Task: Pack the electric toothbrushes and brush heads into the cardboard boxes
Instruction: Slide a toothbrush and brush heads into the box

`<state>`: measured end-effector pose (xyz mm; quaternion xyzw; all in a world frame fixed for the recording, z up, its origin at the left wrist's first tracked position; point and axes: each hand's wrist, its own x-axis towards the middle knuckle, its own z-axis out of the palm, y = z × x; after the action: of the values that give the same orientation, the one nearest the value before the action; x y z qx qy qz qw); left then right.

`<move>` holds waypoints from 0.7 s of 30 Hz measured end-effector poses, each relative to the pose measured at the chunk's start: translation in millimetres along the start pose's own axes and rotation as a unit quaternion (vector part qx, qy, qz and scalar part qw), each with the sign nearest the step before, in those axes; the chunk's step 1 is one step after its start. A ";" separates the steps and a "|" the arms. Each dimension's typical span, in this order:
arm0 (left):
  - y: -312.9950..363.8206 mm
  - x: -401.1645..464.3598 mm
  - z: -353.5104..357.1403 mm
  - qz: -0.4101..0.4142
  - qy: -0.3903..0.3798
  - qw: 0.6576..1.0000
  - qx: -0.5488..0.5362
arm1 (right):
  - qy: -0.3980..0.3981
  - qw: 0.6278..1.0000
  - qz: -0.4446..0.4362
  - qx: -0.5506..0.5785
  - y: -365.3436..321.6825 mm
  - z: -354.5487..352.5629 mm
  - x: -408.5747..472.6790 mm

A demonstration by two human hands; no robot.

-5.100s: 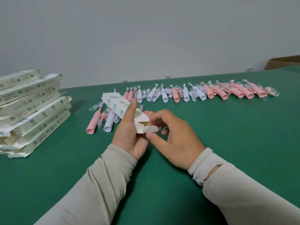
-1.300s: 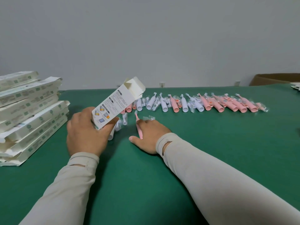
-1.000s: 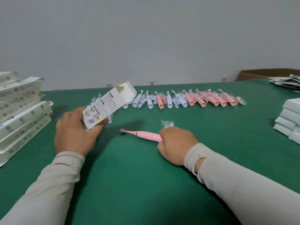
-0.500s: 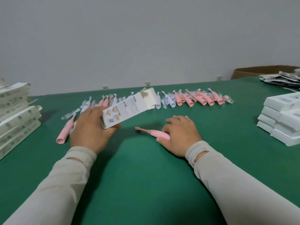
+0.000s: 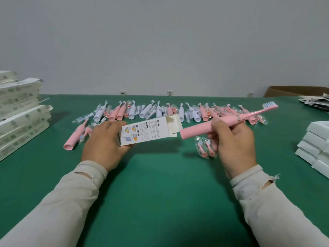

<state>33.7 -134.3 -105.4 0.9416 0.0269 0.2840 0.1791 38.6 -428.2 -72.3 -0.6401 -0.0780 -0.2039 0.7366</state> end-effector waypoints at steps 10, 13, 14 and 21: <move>2.8 -4.2 -1.9 0.027 -0.008 0.999 -0.037 | -0.068 0.997 0.026 0.032 6.9 4.2 -2.9; 2.0 -4.4 -3.1 0.028 -0.011 0.999 -0.037 | -0.094 0.993 0.044 0.056 8.0 4.3 -2.4; 1.8 -4.5 -3.4 0.026 -0.013 0.999 -0.039 | -0.101 0.991 0.053 0.066 8.0 3.6 -1.6; 1.8 -3.8 -4.5 0.022 -0.028 0.998 -0.050 | -0.125 0.987 0.082 0.065 14.0 -1.9 3.3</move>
<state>28.0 -135.1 -103.3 0.9393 -0.0127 0.2625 0.2207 47.0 -429.3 -84.2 -0.6159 -0.1295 -0.0557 0.7751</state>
